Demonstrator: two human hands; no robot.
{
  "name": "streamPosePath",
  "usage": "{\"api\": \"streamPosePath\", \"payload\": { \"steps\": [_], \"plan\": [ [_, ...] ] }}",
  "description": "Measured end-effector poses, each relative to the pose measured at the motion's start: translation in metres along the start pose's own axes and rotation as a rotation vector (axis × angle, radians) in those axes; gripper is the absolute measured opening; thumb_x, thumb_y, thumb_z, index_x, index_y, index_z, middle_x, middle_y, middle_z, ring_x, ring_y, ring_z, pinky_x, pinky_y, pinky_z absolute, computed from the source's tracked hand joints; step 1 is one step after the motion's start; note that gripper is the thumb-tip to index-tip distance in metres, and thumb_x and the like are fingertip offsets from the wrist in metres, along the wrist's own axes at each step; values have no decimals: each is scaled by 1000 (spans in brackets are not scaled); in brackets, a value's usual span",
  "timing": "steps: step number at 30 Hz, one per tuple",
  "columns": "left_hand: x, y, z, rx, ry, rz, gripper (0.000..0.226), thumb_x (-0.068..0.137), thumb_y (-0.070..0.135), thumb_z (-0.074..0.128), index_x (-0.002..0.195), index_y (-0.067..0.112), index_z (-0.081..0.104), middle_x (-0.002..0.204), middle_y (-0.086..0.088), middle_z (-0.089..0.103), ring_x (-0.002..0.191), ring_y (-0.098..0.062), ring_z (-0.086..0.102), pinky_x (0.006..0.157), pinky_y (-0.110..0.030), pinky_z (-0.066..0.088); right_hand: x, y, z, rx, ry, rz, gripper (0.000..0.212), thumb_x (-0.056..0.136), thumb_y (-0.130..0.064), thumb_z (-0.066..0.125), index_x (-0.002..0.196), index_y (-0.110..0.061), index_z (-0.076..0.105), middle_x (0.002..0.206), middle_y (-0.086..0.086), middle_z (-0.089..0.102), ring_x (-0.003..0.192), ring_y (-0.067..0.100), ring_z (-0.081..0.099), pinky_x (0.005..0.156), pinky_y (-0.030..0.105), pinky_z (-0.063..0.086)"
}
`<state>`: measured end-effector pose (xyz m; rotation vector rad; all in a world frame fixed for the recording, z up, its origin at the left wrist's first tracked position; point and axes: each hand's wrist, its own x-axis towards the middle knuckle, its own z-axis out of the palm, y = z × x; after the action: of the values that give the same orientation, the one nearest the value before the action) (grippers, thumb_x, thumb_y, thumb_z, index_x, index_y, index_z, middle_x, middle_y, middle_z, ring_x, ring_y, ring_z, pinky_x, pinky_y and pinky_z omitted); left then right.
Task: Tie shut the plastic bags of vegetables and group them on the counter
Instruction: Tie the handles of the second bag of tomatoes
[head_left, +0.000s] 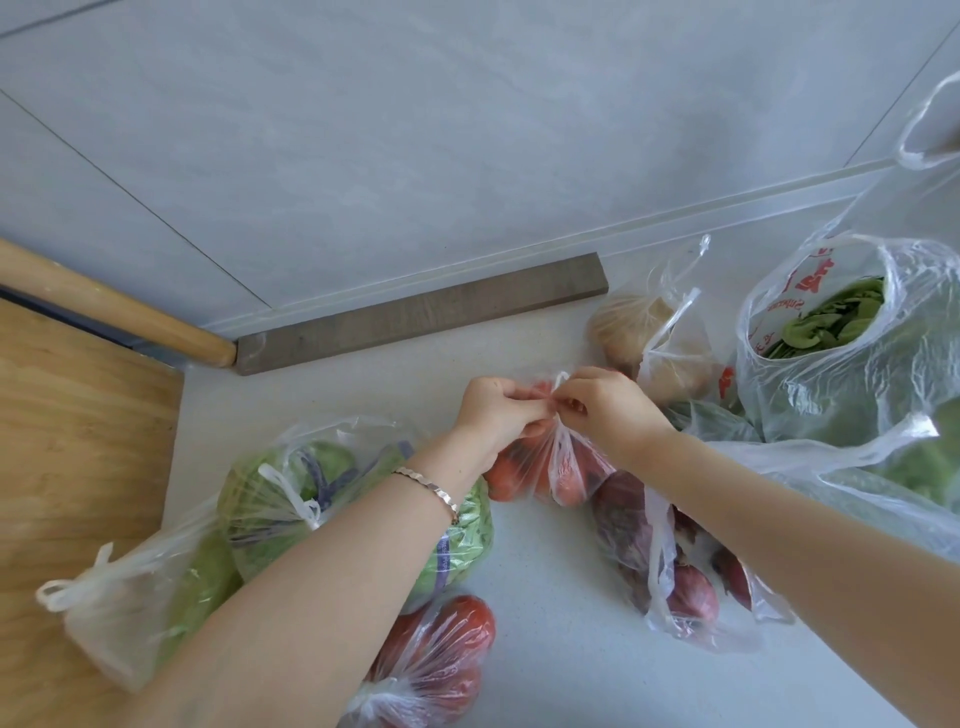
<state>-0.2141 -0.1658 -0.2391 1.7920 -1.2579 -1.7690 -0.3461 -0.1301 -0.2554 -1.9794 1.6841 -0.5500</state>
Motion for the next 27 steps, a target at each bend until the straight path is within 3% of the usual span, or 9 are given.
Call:
{"api": "streamPosePath", "payload": {
  "steps": [4,6,9,12,15,17,20,24,27],
  "plan": [
    [-2,-6,1,255,16,248,10,72,6,76,80,4,70,76,-8,68,66,-12,61,70,-21,51,2,4,-6,30,-112,110,17,85,-11,58,91,-1,70,84,12,61,77,26,55,77,34,47],
    [-3,-7,0,370,62,364,15,73,9,76,86,3,73,87,-8,71,76,-9,60,72,-12,45,2,0,-11,93,-138,163,16,86,-13,58,92,-5,71,89,13,67,82,27,61,80,34,49],
    [-4,-6,-1,448,71,453,12,74,8,73,86,5,73,89,-8,73,76,-8,60,64,0,38,5,0,-17,132,-256,252,21,91,-18,54,101,-7,69,84,3,65,79,21,61,67,23,45],
    [-2,-5,-2,500,10,486,10,74,7,72,84,4,73,86,-9,73,76,-10,61,70,-9,46,9,3,-18,121,-366,305,24,92,-18,51,105,-5,66,70,-13,49,69,9,51,60,17,37],
    [2,-3,-6,519,-44,479,8,73,7,73,81,4,73,84,-11,73,74,-12,62,76,-21,51,10,4,-20,153,-472,319,25,92,-18,50,109,-6,64,86,-7,56,83,14,56,63,14,38],
    [3,-3,-8,491,-62,460,10,72,7,75,81,3,73,84,-11,73,72,-12,63,75,-20,51,11,5,-25,277,-535,393,26,92,-14,51,115,-6,60,107,4,61,102,24,59,70,11,41],
    [3,-7,-7,406,-23,400,14,72,10,76,85,4,74,85,-10,73,74,-12,64,77,-20,51,8,9,-27,360,-597,394,29,89,-12,55,117,-7,60,117,10,62,109,26,59,93,28,45],
    [2,-14,-1,121,-33,188,9,72,6,76,79,5,71,55,4,67,52,-3,61,62,-16,55,-2,11,-5,365,-276,336,18,81,-15,67,90,1,69,76,13,68,59,11,54,60,14,46],
    [2,-15,0,3,-28,86,7,73,1,74,78,5,70,49,9,65,46,0,59,57,-11,54,-12,6,7,409,-17,298,13,75,-8,73,85,-2,68,69,-6,62,60,2,55,57,2,44]
  ]
}}
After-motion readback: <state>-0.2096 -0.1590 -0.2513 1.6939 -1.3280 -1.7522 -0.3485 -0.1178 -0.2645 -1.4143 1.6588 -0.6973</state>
